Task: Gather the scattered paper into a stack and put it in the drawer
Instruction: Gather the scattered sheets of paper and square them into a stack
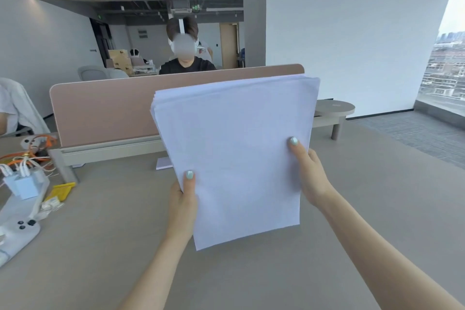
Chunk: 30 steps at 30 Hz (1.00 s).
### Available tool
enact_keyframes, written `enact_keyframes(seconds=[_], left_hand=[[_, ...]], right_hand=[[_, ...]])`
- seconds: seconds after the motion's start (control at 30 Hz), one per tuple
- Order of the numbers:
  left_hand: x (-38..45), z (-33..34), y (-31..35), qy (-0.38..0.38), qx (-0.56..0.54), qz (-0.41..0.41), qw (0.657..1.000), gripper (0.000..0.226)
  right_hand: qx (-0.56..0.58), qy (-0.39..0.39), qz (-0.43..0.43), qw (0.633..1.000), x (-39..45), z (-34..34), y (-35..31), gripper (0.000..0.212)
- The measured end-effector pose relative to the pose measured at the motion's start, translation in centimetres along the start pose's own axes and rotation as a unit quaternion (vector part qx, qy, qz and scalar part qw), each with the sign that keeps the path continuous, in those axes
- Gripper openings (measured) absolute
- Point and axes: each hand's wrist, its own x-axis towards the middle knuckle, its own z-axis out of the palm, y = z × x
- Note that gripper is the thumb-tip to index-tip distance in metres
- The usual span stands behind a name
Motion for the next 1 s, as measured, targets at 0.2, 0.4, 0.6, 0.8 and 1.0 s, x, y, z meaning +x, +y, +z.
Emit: enact_keyframes(seconds=[0.2, 0.4, 0.6, 0.8, 1.0], left_hand=[[1.3, -0.7, 1.3, -0.092, -0.022, -0.014, 0.995, 0.063], [4.5, 0.2, 6.9, -0.085, -0.034, 0.059, 0.994, 0.021], [3.7, 0.6, 6.6, -0.11, -0.042, 0.045, 0.992, 0.025], [3.3, 0.2, 5.2, -0.141, -0.06, -0.018, 0.988, 0.055], [2.9, 0.4, 5.5, -0.123, -0.051, -0.047, 0.99, 0.02]], right_hand=[[-0.031, -0.012, -0.002, 0.999, 0.2, -1.1, -0.4, 0.063], [-0.015, -0.002, -0.066, 0.998, 1.6, -0.4, -4.1, 0.052], [-0.028, -0.01, -0.085, 0.996, 1.5, -0.3, -4.5, 0.087], [-0.035, -0.051, -0.028, 0.998, 0.8, -0.6, -3.9, 0.078], [-0.178, 0.125, -0.272, 0.937, 0.6, 0.5, -5.7, 0.037]])
